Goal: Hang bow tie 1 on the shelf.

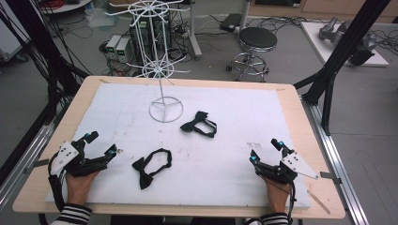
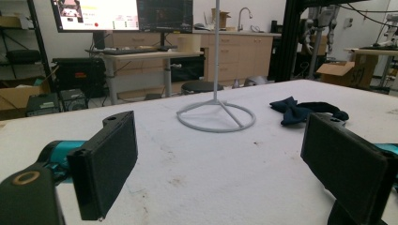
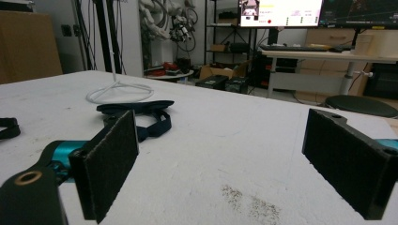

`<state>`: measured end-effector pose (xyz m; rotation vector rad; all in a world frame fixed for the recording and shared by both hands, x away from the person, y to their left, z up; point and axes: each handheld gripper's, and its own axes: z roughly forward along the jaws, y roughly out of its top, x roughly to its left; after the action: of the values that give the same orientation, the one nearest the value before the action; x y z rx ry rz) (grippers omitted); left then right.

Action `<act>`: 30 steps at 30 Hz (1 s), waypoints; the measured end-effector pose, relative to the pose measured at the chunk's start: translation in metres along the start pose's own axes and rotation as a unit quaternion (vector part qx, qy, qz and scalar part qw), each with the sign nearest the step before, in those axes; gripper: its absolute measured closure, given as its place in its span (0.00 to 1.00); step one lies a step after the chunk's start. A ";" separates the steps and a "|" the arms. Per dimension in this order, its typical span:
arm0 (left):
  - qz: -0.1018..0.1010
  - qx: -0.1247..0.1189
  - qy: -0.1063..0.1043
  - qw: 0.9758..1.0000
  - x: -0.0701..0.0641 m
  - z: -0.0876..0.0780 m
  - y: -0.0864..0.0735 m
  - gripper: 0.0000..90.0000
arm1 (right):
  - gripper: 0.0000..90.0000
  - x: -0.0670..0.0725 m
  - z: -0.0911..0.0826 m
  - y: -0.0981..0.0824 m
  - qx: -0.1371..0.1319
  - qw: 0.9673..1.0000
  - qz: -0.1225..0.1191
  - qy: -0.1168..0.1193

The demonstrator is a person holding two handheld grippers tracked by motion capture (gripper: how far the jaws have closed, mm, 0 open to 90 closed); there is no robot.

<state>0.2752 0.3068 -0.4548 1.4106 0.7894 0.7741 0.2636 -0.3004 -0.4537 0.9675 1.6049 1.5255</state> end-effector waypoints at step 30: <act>0.005 -0.005 0.008 1.000 -0.002 0.000 0.000 0.13 | 0.12 0.002 0.002 0.001 0.014 1.000 -0.003 -0.011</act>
<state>0.2740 0.3054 -0.4550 1.4024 0.7906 0.7961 0.2646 -0.2981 -0.4525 0.9908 1.6152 1.4867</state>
